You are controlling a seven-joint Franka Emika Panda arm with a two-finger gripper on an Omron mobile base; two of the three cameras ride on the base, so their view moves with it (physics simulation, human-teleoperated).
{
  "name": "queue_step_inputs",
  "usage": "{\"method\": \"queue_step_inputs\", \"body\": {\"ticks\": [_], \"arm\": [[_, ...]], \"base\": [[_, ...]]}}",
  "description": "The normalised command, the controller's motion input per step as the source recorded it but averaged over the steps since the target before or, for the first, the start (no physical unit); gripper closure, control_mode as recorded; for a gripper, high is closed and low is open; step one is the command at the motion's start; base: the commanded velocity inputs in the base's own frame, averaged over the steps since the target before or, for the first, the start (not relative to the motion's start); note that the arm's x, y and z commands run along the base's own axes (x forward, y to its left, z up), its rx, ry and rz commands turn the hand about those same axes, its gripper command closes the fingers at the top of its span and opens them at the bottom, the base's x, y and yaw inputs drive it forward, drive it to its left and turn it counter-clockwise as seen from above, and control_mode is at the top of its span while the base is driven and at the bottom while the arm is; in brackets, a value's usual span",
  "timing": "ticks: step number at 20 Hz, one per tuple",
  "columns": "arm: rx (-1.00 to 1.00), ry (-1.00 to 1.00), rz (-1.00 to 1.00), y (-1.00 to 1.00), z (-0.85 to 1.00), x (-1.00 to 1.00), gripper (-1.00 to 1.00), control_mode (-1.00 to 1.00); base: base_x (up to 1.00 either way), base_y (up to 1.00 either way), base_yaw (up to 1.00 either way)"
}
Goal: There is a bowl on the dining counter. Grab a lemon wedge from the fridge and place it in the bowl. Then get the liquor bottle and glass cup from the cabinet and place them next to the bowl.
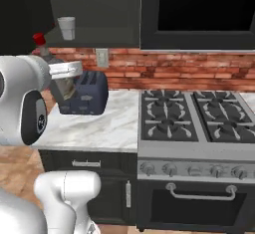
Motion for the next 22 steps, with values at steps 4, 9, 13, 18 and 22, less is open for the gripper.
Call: {"method": "queue_step_inputs", "body": {"ticks": [4,9,13,18,22], "arm": [[0.00,0.00,0.00,0.00,0.00,0.00,1.00,1.00],[0.00,0.00,0.00,0.00,0.00,0.00,1.00,1.00],[0.00,0.00,0.00,0.00,0.00,0.00,1.00,1.00],[0.00,0.00,0.00,0.00,0.00,0.00,1.00,1.00],[0.00,0.00,0.00,0.00,0.00,0.00,1.00,1.00]], "base": [[-0.75,-0.47,-0.25],[-0.34,-0.50,-0.39],[-0.12,-0.59,-0.51],[-0.03,-0.59,-0.62],[0.00,-0.45,-0.68]]}}
